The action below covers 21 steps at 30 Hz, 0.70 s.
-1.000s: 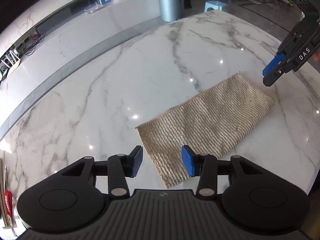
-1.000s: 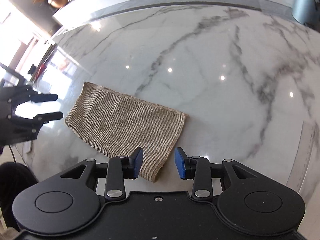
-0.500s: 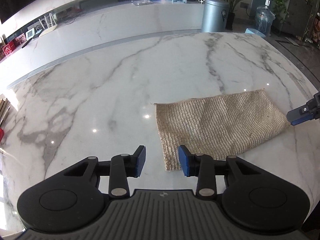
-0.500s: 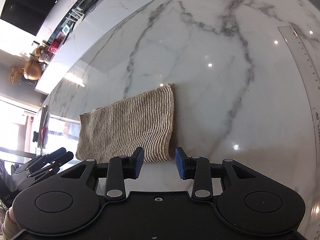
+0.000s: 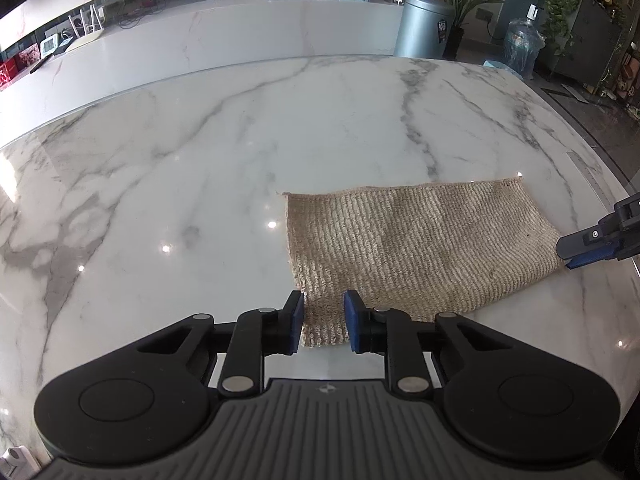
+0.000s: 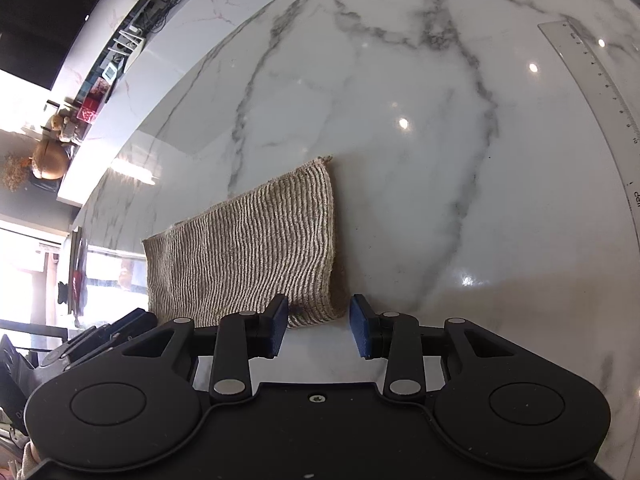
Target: Fold towel
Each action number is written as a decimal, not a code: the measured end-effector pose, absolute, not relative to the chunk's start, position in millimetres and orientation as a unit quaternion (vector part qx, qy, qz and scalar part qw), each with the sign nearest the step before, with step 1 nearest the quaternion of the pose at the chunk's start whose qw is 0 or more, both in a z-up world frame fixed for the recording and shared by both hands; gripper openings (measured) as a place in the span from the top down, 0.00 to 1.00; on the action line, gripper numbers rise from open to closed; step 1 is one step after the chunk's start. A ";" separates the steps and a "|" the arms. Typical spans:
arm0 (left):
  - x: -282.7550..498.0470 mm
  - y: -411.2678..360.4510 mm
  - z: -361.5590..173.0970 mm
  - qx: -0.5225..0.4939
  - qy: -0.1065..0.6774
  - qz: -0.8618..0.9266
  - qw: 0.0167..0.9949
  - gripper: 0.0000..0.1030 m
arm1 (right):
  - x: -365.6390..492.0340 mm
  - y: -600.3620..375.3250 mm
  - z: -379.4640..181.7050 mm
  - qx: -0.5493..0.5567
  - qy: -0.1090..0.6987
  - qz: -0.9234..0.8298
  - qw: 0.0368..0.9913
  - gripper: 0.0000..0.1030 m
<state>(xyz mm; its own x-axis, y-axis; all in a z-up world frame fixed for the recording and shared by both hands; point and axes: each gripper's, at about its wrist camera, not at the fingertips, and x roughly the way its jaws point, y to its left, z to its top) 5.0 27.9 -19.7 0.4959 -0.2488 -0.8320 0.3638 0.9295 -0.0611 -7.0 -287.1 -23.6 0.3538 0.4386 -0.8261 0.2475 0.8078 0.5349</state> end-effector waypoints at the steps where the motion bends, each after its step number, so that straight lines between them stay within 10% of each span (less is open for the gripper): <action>1: 4.1 27.9 -22.1 0.063 0.472 -0.176 0.862 0.80 | -8.0 -287.2 -23.9 0.302 0.565 0.062 0.766 0.75; 7: -2.4 24.0 -22.5 0.074 0.468 -0.174 0.863 0.80 | -10.4 -291.9 -30.5 0.302 0.565 0.061 0.766 0.95; 21: -30.8 -1.1 -20.5 0.058 0.473 -0.182 0.860 0.80 | -11.4 -305.7 -21.2 0.237 0.572 0.048 0.784 0.95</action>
<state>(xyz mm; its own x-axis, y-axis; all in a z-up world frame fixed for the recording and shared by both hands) -30.8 -1.1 -20.5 0.4866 -0.2581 -0.8346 0.3682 0.9269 -0.0719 -11.4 -305.7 -21.2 0.3403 0.3465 -0.8741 0.1952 0.8833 0.4261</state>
